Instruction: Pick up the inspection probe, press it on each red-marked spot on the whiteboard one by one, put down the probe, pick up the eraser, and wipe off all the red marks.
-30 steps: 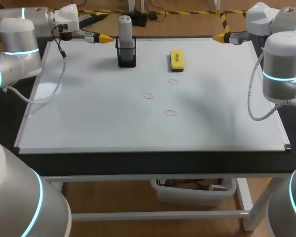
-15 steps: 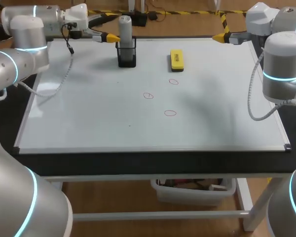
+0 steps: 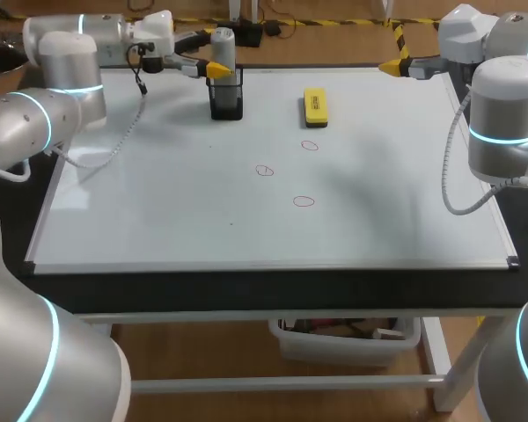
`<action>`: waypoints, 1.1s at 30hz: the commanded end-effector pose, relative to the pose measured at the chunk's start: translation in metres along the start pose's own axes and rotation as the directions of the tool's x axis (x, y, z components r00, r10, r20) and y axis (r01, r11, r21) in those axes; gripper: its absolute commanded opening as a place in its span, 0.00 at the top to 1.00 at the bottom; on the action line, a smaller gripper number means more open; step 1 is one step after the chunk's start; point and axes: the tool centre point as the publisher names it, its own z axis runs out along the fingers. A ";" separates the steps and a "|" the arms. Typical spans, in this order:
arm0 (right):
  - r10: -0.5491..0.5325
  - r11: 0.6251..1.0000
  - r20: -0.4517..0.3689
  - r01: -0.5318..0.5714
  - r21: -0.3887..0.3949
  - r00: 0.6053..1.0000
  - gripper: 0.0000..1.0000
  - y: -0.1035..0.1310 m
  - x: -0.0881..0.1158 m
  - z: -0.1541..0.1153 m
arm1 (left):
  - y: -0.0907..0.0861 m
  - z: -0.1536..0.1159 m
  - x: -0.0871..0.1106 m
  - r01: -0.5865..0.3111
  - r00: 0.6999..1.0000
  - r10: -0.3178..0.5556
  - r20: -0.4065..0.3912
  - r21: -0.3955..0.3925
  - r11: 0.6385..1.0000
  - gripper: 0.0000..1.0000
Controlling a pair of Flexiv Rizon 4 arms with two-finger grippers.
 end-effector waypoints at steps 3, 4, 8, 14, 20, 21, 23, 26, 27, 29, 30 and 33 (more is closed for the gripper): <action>0.000 1.000 -0.001 0.000 0.001 1.000 0.00 0.000 -0.001 0.000 | 0.005 0.010 -0.010 0.009 0.997 -0.009 -0.073 0.008 1.000 0.00; 0.000 1.000 -0.001 0.000 0.001 1.000 0.00 0.000 -0.001 0.000 | 0.005 0.011 -0.010 0.010 0.997 -0.009 -0.074 0.008 1.000 0.00; 0.000 1.000 -0.001 0.000 0.001 1.000 0.00 0.000 -0.001 0.000 | 0.003 0.015 -0.012 0.006 0.997 -0.006 -0.075 0.006 1.000 0.00; 0.000 1.000 -0.001 0.000 0.001 1.000 0.00 0.000 -0.001 0.000 | 0.003 0.015 -0.013 0.004 0.997 -0.004 -0.074 -0.001 1.000 0.00; 0.000 1.000 -0.001 0.000 0.001 1.000 0.00 0.000 -0.001 0.000 | 0.004 0.015 -0.014 0.006 0.997 -0.006 -0.074 0.000 1.000 0.00; 0.000 1.000 -0.001 0.000 0.001 1.000 0.00 0.000 -0.001 0.000 | 0.004 0.015 -0.014 0.006 0.997 -0.006 -0.073 0.000 1.000 0.00; 0.000 1.000 -0.001 0.000 0.001 1.000 0.00 0.000 -0.001 0.000 | 0.005 0.015 -0.014 0.007 0.997 -0.006 -0.072 0.000 1.000 0.37; 0.000 1.000 -0.001 0.000 0.001 1.000 0.00 0.000 -0.001 0.000 | 0.006 0.014 -0.014 0.007 0.997 -0.007 -0.071 -0.001 1.000 1.00; 0.000 1.000 -0.001 0.000 0.001 1.000 0.00 0.000 -0.001 0.000 | 0.006 0.013 -0.014 0.004 0.997 -0.005 -0.076 -0.006 1.000 1.00; 0.000 1.000 -0.001 0.000 0.001 1.000 0.00 0.000 -0.001 0.000 | 0.007 0.013 -0.013 0.004 0.997 -0.004 -0.076 -0.012 1.000 1.00; 0.000 1.000 -0.001 0.000 0.001 1.000 0.00 0.000 -0.001 0.000 | 0.007 0.013 -0.013 0.003 0.997 -0.004 -0.077 -0.013 1.000 1.00; 0.000 1.000 -0.001 0.000 0.001 1.000 0.00 0.000 -0.001 0.000 | 0.007 0.012 -0.012 0.001 0.997 -0.002 -0.078 -0.018 1.000 1.00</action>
